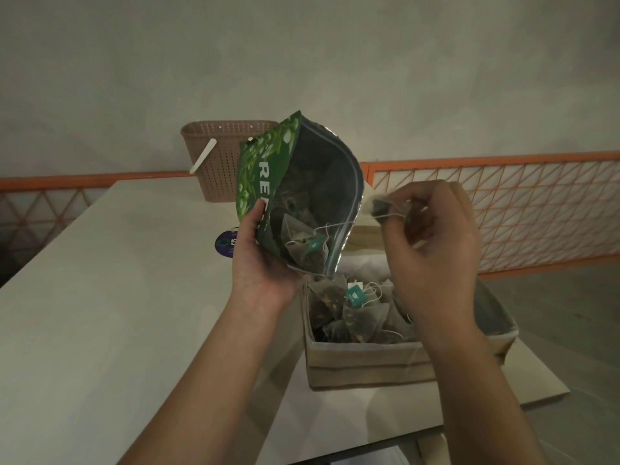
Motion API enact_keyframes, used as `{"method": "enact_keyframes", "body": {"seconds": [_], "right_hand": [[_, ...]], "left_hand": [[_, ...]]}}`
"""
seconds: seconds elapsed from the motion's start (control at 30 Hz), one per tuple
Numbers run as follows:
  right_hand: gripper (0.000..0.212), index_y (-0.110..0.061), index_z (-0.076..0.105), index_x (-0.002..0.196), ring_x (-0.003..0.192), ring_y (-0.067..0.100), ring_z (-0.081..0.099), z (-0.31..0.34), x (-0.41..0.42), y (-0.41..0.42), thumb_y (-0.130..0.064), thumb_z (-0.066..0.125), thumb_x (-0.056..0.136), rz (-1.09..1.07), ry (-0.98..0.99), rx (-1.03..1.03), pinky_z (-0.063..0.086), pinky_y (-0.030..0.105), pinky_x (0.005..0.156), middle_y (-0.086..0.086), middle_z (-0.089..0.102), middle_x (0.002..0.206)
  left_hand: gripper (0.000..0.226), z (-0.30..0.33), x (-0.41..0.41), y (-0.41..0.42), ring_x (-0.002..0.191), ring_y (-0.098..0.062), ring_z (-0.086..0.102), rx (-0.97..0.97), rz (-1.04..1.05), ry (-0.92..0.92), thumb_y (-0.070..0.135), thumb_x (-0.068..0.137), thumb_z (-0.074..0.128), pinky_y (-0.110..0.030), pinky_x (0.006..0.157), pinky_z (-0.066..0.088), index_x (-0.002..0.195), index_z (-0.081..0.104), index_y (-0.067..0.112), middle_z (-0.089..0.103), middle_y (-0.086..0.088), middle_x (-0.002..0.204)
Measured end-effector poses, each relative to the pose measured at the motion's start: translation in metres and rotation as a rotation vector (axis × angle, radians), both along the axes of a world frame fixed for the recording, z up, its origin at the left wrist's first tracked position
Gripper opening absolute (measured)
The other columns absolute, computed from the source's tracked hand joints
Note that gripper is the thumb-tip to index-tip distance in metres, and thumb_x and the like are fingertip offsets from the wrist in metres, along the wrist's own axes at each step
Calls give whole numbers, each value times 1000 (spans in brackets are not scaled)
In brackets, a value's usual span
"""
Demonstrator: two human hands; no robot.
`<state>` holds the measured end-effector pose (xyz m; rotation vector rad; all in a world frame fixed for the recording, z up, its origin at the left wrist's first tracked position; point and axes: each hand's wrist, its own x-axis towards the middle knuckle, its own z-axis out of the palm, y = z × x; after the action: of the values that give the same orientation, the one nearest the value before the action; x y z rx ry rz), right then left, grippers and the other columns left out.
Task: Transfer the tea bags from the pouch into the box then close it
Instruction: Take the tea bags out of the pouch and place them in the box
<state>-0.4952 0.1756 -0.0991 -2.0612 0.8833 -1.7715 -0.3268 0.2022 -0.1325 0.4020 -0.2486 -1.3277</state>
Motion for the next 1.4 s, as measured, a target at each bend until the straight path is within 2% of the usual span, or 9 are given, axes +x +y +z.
{"method": "enact_keyframes", "body": {"seconds": [0.17,0.3,0.43,0.57,0.73,1.0,1.17,1.27,1.4], "right_hand": [[34,-34,58,107,62,8,59,-11,-12,-6,-12,70,84,5,339,392,39,16,52,-7,58,72],[22,-37,64,86,55,2,54,-13,-11,-7,-25,80,79,130,388,542,37,17,51,-7,61,69],[22,-34,58,86,74,1,56,-8,-5,-4,-22,75,80,171,322,440,39,9,58,-13,60,90],[21,-27,52,93,86,5,55,-4,7,5,-12,64,83,262,152,348,46,19,69,-8,53,103],[29,-31,66,113,103,16,53,-10,27,4,-36,71,85,21,388,166,49,24,79,-2,47,112],[19,-24,76,103,88,22,59,-9,36,-1,-28,73,85,-172,410,25,42,26,62,3,60,95],[4,-20,78,84,80,25,59,-8,35,0,-22,74,83,-220,447,-45,35,24,55,6,58,86],[6,-21,75,90,95,24,57,-8,36,-3,-25,70,87,-97,352,48,45,28,64,4,57,101],[4,-28,71,92,111,18,51,4,33,-2,-29,70,88,108,43,170,51,40,90,-7,47,112]], "left_hand": [[59,-2,0,-3,140,-32,50,-12,-17,14,45,89,58,-48,118,36,142,62,19,57,-12,148],[56,-4,1,-5,139,-32,52,-9,-41,21,46,95,55,-49,119,36,142,61,18,58,-12,147],[55,-4,1,-5,134,-34,56,9,-31,6,49,95,54,-49,112,43,141,62,18,62,-13,143],[57,-1,-1,-2,135,-32,56,21,-17,-12,50,95,54,-45,110,45,141,62,17,62,-13,143],[58,1,-4,-1,135,-31,56,26,-19,-17,50,97,51,-42,108,47,140,62,13,63,-15,141],[60,2,-3,0,136,-32,55,9,-33,-4,50,94,54,-43,118,37,140,61,12,63,-17,140],[66,1,-1,-1,139,-32,52,4,-39,-21,49,87,60,-45,121,33,143,59,14,59,-15,146],[60,2,-4,0,137,-31,53,5,-22,-18,49,92,55,-44,118,37,140,62,13,62,-15,142],[58,3,-3,1,138,-30,53,1,-21,-41,51,96,50,-44,112,42,141,61,16,61,-13,143]]}}
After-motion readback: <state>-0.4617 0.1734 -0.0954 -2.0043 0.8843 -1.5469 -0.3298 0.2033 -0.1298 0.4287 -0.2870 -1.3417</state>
